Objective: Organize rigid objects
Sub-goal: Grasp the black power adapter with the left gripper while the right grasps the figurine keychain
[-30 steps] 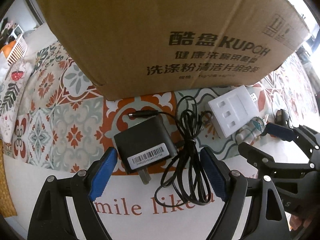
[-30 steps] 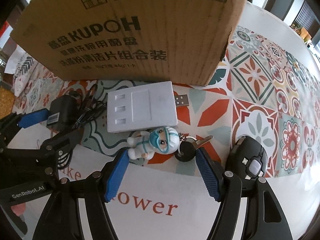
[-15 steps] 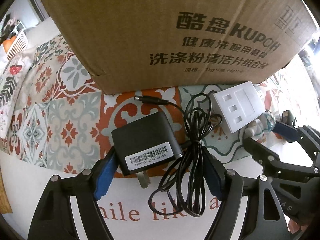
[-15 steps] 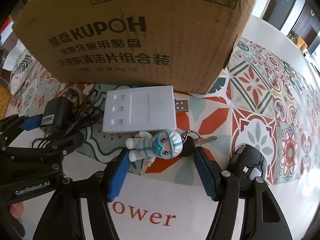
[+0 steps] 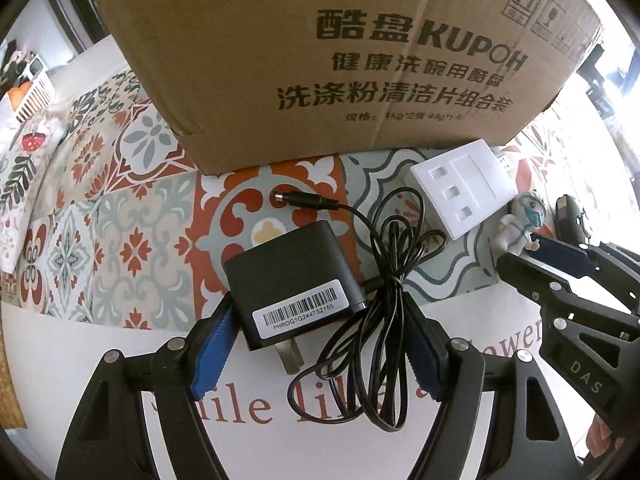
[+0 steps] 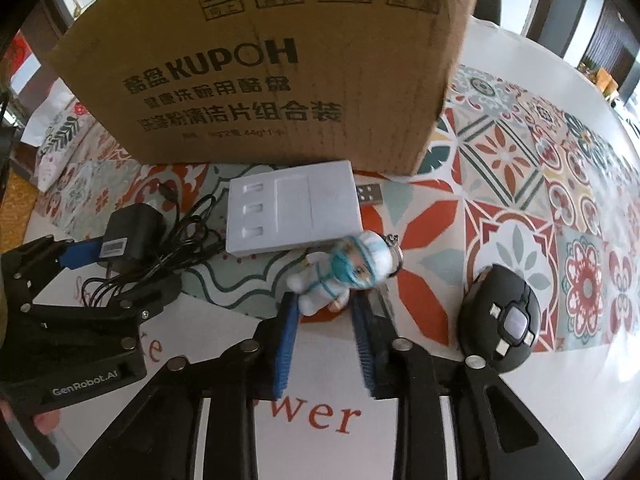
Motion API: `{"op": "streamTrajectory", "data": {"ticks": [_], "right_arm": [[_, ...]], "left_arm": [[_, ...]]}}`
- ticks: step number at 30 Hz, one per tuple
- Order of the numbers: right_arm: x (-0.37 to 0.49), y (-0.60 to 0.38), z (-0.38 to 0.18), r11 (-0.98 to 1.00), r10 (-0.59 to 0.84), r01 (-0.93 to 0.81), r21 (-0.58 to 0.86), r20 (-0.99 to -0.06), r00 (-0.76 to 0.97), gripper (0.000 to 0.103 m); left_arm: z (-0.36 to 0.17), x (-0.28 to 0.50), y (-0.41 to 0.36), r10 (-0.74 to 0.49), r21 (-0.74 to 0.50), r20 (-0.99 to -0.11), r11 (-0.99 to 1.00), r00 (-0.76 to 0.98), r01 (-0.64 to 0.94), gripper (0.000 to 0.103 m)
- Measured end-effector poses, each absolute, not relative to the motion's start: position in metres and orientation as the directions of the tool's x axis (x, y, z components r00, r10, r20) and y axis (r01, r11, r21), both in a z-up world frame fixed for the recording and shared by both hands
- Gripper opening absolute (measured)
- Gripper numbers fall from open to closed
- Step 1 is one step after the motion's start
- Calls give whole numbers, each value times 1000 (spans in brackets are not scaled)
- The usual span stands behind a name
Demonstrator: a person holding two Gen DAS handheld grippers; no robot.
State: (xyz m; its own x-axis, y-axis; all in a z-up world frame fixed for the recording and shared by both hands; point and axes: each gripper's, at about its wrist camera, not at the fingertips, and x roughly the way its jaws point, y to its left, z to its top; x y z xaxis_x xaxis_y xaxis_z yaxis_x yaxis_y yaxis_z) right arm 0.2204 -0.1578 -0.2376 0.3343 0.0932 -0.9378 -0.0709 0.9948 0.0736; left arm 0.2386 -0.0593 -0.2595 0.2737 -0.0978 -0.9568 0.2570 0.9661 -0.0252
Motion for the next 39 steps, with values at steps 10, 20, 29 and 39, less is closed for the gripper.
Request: {"op": "streamTrajectory", "data": {"ticks": [10, 20, 29, 39], "right_arm": [[221, -171, -224, 997, 45, -80, 16, -926, 374, 65], [245, -157, -236, 990, 16, -138, -35, -937, 349, 65], [235, -156, -230, 993, 21, -114, -24, -925, 378, 54], [213, -158, -204, 996, 24, -84, -14, -903, 429, 54]], "left_arm": [[-257, 237, -57, -110, -50, -956, 975, 273, 218, 76], [-253, 253, -38, -111, -61, -956, 980, 270, 189, 75], [-240, 243, -55, -111, -56, -954, 979, 279, 197, 74], [-220, 219, -52, -122, -62, -939, 979, 320, 192, 74]]}}
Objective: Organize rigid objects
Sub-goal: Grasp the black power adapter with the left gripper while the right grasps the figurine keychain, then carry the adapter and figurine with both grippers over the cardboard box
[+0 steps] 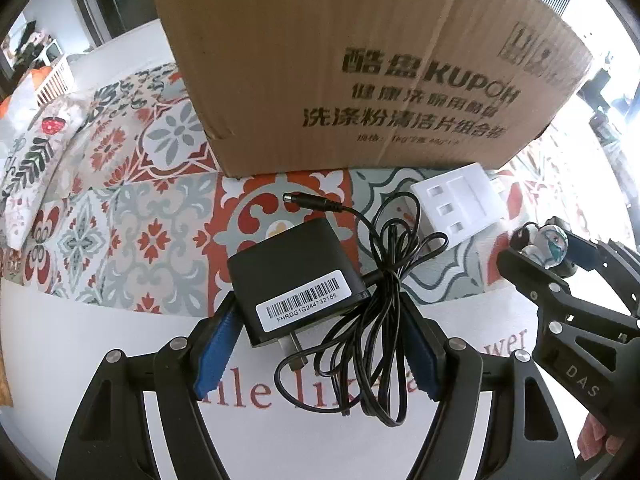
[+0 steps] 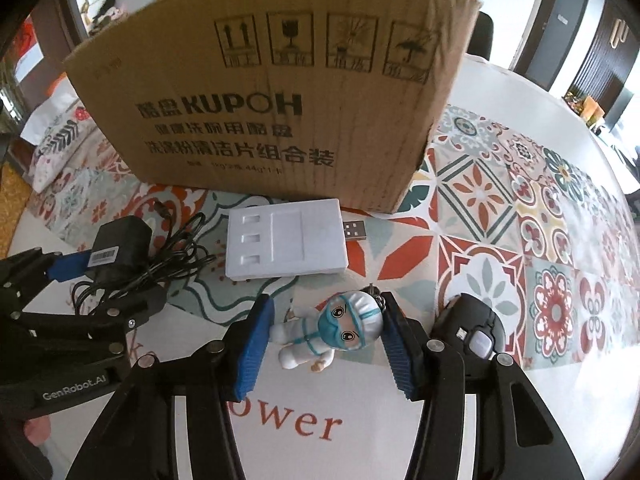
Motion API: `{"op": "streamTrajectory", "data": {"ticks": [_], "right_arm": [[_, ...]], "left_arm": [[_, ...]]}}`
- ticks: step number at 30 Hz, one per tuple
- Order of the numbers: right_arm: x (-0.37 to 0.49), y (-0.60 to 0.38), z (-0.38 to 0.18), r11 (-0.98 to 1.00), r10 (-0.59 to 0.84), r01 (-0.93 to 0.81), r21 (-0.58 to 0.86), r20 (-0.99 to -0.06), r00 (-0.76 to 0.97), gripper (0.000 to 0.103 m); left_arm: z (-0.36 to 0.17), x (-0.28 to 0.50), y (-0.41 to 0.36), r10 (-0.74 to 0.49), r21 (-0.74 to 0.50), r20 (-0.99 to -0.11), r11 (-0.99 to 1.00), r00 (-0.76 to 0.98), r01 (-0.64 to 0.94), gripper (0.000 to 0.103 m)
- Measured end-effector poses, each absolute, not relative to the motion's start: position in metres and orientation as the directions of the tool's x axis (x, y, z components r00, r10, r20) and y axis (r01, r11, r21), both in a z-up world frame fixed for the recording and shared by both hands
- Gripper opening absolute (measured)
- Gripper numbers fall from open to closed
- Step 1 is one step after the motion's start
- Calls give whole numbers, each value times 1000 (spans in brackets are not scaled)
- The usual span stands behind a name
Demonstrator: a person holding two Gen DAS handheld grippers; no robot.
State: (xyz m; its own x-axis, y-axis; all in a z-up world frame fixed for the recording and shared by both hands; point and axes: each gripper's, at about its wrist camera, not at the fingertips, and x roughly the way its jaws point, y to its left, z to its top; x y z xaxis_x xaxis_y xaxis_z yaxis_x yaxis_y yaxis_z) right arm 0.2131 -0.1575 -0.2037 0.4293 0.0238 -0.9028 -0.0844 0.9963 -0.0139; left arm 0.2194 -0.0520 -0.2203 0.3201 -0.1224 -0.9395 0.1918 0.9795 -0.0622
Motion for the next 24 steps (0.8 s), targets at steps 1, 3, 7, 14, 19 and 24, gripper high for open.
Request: {"op": "streamTrajectory", "data": {"ticks": [1, 3, 7, 14, 19, 24], "right_arm": [[211, -157, -200, 997, 26, -80, -10, -899, 437, 54], [205, -160, -193, 997, 30, -75, -4, -894, 447, 54], [198, -162, -180, 998, 33, -67, 1, -882, 470, 54], [193, -160, -156, 998, 43, -61, 13, -852, 522, 54], [194, -156, -138, 998, 49, -52, 24, -826, 561, 54], [195, -153, -115, 998, 54, -46, 32, -796, 603, 54]], "left_arm": [[-217, 216, -52, -123, -62, -937, 979, 327, 192, 74], [-211, 212, -49, -127, -62, -930, 979, 344, 193, 74], [-195, 203, -47, -133, -60, -917, 978, 376, 198, 74], [-163, 198, -41, -139, -53, -889, 978, 436, 204, 74], [-140, 200, -43, -147, -50, -864, 976, 481, 210, 74], [-114, 201, -43, -165, -56, -835, 975, 524, 217, 74]]}}
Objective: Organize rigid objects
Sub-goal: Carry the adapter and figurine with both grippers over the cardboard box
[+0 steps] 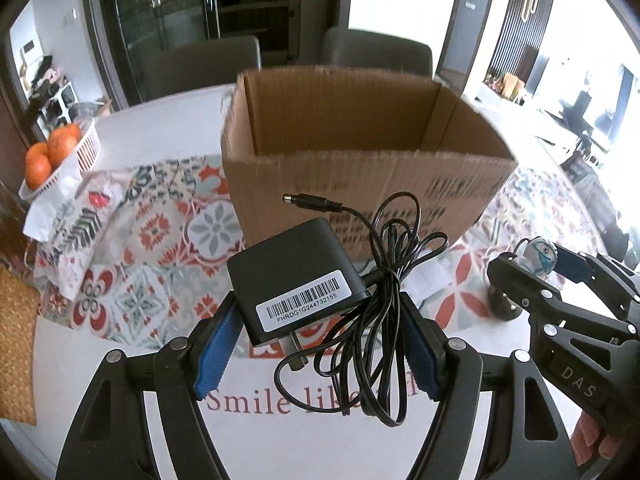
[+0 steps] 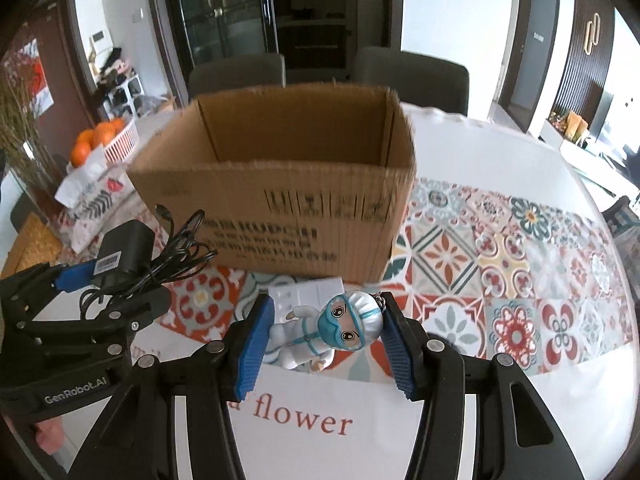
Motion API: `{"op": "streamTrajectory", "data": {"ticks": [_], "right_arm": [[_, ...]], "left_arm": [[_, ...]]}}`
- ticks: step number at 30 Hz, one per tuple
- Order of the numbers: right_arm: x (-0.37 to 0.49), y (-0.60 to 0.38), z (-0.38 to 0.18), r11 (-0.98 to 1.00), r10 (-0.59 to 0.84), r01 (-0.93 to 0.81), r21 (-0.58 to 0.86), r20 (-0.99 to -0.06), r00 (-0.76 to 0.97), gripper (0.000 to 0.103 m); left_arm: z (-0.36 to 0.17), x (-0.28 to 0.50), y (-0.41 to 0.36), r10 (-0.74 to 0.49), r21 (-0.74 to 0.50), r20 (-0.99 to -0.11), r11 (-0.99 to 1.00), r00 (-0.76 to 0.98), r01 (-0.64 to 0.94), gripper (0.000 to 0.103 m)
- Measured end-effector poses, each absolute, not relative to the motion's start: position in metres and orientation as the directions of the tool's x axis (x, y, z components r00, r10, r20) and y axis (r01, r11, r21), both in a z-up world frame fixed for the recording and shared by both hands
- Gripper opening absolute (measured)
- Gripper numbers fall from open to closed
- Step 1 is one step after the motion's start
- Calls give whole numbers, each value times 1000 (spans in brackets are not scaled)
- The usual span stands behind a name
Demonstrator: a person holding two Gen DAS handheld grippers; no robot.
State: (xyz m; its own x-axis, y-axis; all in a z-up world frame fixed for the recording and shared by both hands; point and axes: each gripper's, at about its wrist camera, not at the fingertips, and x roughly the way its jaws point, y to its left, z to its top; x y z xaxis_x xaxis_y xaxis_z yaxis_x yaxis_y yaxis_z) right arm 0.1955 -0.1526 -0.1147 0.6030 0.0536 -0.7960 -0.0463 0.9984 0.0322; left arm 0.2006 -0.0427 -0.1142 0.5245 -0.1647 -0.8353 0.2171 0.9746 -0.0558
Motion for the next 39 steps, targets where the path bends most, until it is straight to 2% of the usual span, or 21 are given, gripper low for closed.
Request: {"op": "streamTrajectory", "data": {"ticks": [22, 39], "right_arm": [[218, -144, -36, 996, 93, -59, 73, -677, 730, 54], [262, -145, -14, 995, 100, -53, 90, -674, 732, 54]], "left_arm": [[-42, 226, -32, -211, -80, -754, 969, 622, 232, 74], [-20, 272, -38, -205, -46, -768, 962, 607, 267, 74]]}}
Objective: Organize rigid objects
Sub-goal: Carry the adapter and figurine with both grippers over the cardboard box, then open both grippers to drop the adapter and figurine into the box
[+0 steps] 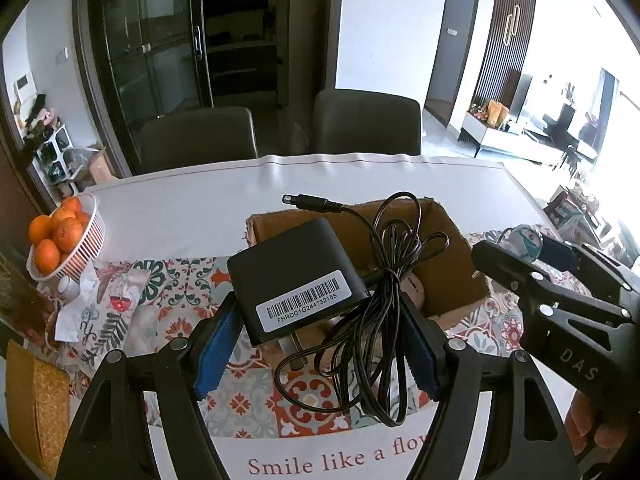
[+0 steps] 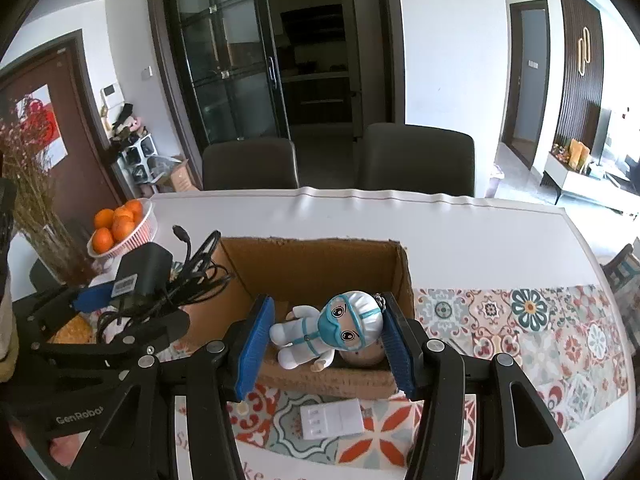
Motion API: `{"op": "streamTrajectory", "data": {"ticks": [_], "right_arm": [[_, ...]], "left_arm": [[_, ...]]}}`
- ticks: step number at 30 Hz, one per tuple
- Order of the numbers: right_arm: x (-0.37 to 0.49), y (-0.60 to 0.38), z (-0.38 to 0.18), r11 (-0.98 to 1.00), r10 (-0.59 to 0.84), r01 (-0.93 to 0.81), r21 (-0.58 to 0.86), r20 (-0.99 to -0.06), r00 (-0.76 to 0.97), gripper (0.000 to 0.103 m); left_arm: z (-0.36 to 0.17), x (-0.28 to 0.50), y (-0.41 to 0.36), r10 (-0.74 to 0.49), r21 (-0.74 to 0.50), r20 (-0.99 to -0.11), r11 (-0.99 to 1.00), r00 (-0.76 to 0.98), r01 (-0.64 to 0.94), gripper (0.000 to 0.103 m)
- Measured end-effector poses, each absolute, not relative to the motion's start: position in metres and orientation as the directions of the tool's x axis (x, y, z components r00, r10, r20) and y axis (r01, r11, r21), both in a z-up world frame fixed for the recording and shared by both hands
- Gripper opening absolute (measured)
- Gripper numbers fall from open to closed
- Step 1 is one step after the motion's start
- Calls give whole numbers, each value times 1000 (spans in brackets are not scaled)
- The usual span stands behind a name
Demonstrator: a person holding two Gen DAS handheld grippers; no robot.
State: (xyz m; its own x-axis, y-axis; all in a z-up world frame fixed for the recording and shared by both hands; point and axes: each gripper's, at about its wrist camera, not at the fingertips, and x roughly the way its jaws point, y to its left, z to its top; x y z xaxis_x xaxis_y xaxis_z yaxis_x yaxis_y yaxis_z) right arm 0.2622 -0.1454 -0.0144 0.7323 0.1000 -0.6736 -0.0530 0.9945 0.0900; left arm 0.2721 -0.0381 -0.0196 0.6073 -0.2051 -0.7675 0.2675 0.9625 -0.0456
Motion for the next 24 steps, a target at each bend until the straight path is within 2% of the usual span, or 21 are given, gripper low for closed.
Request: {"op": "streamTrajectory", "data": {"ticks": [13, 24], "right_arm": [[306, -153, -29, 992, 117, -45, 118, -731, 672, 54], [338, -161, -56, 997, 80, -35, 74, -801, 593, 54]], "left_arm": [[-30, 313, -48, -180, -23, -817, 959, 547, 281, 74], [-59, 343, -60, -138, 3, -863, 960, 485, 279, 74]]}}
